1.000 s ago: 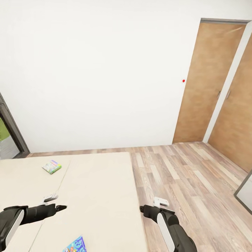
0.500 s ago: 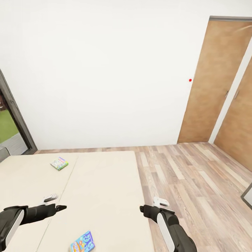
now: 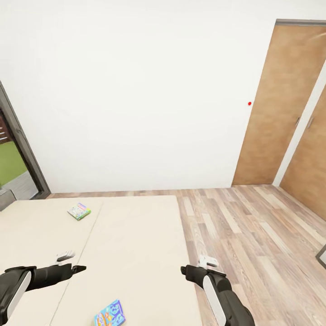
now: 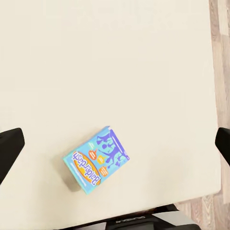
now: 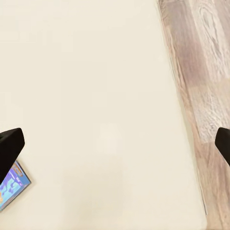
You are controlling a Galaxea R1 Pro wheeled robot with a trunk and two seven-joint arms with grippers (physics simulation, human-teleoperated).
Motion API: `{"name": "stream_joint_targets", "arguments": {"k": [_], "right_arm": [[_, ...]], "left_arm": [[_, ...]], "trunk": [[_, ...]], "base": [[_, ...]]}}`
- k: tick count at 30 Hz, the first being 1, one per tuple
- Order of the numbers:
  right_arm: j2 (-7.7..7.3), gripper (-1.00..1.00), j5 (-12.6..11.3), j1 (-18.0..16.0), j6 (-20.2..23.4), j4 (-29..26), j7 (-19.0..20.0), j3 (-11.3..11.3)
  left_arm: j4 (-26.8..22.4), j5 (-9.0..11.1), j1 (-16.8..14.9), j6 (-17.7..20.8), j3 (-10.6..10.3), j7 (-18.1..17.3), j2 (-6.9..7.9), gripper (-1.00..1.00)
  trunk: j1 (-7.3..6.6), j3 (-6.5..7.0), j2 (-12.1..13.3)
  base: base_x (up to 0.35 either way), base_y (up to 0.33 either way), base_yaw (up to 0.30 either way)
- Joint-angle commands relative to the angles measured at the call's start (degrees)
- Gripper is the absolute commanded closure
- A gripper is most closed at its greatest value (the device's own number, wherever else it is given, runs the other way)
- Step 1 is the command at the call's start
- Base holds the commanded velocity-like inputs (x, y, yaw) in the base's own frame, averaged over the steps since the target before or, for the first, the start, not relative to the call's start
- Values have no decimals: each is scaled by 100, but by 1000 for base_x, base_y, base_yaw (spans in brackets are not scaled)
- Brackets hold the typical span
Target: Put all the toys in the child's room - the three board games (two on the bed and one on the table), the two jigsaw puzzles on the table, and the tennis ball on the table - inside the toy box on the table in the child's room.
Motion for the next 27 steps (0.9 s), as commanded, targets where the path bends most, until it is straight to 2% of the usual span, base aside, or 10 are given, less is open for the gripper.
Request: {"name": "stream_joint_targets", "arguments": {"k": [1, 10, 27], "right_arm": [[0, -100, -60, -4, 20, -8, -52, 7], [0, -100, -59, -4, 17, -8, -52, 7], [0, -100, -60, -4, 15, -8, -52, 7]], "left_arm": [[0, 43, -5, 45, 5, 5, 1, -100], [0, 42, -5, 45, 5, 5, 1, -100], [0, 42, -5, 45, 5, 5, 1, -100]], "trunk": [[4, -11, -9], [4, -11, -9], [4, -11, -9]], "base": [[118, 135, 4], [99, 99, 2], [10, 34, 0]]}}
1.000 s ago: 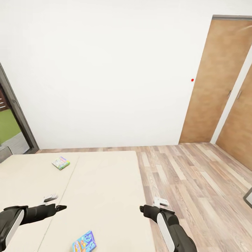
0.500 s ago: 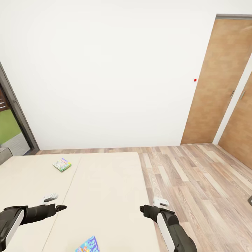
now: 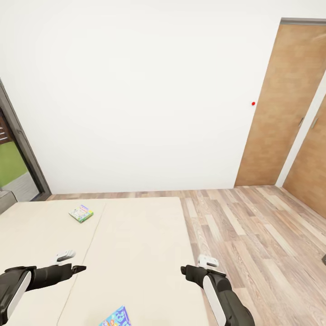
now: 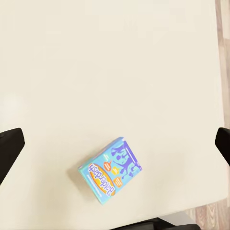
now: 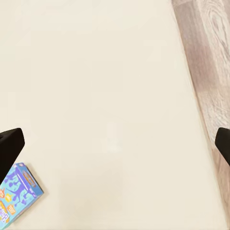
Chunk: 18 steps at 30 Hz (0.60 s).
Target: Put all the toys in the child's room - the three board games (two on the bed and one on the table), the two jigsaw puzzles on the table, and the tennis ball on the table - inside the toy box on the table in the child's room.
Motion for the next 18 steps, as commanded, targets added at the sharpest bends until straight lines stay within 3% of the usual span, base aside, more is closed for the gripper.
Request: {"name": "stream_joint_targets", "arguments": {"k": [1, 12, 18], "right_arm": [[0, -100, -60, -4, 19, -8, -52, 9], [0, -100, -54, -4, 19, -8, -52, 16], [0, -100, -58, -4, 19, -8, -52, 12]], "left_arm": [[-1, 41, -4, 45, 5, 4, 1, -100], [-1, 41, -4, 45, -2, 4, 1, -100], [-1, 40, -4, 45, 3, 4, 1, -100]], "trunk": [[3, -11, -10], [3, -11, -10], [3, -11, -10]], "base": [[1, 14, 18], [0, 4, 166], [0, 1, 71]]}}
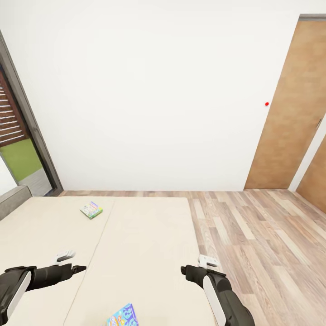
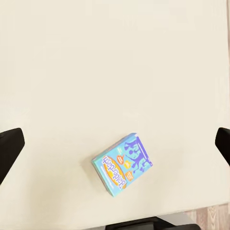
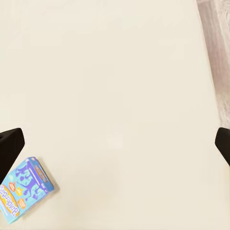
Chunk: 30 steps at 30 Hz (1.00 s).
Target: Put all the toys in the child's room - the three board games (two on the bed and one on the table), the two jigsaw puzzles on the table, and the tennis ball on the table - inside the toy box on the table in the child's room.
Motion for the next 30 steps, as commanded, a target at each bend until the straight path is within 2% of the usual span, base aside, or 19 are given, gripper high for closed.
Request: {"name": "stream_joint_targets", "arguments": {"k": [1, 30], "right_arm": [[0, -100, -60, -4, 19, -8, -51, 8], [0, -100, -57, -4, 19, -8, -51, 11]], "left_arm": [[-1, 40, -5, 44, 6, 4, 0, -100], [-1, 40, -5, 44, 0, 10, 0, -100]], "trunk": [[3, -11, -10], [3, -11, -10]], "base": [[0, 0, 30], [28, 12, 4]]}}
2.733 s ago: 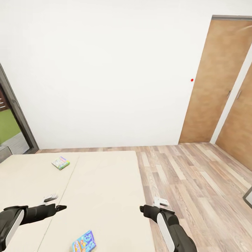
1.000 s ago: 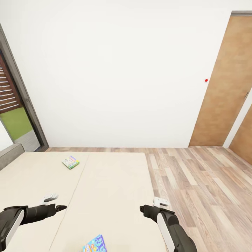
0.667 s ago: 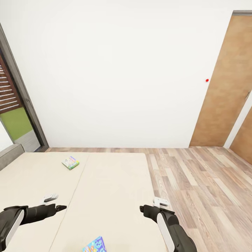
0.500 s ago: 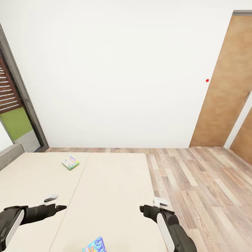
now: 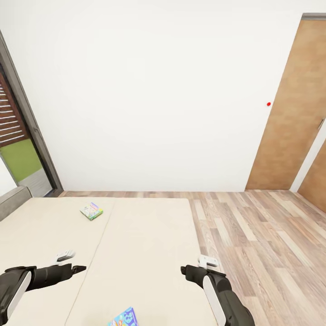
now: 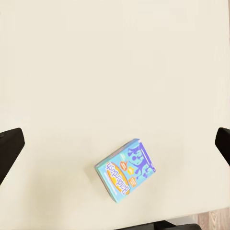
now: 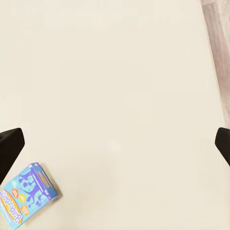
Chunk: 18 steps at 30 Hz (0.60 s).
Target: Put all the toys in the child's room - the three board games (two on the bed and one on the table), the two jigsaw puzzles on the table, and the tennis ball on the table - inside the toy box on the table in the child's room.
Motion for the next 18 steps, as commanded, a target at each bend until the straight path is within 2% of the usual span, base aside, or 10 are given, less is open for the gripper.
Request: {"name": "stream_joint_targets", "arguments": {"k": [1, 10, 18], "right_arm": [[0, -100, -60, -4, 19, -8, -52, 7], [0, -100, -62, -4, 19, -8, -52, 7], [0, -100, -62, -4, 19, -8, -52, 7]], "left_arm": [[-1, 40, -4, 45, 5, 3, 1, -100], [-1, 39, -4, 45, 5, 6, 1, -100], [-1, 37, -4, 45, -2, 6, 1, -100]], "trunk": [[3, -11, -10], [3, -11, -10], [3, -11, -10]], "base": [[9, 15, 0], [9, 6, 0], [81, 1, 0]]}}
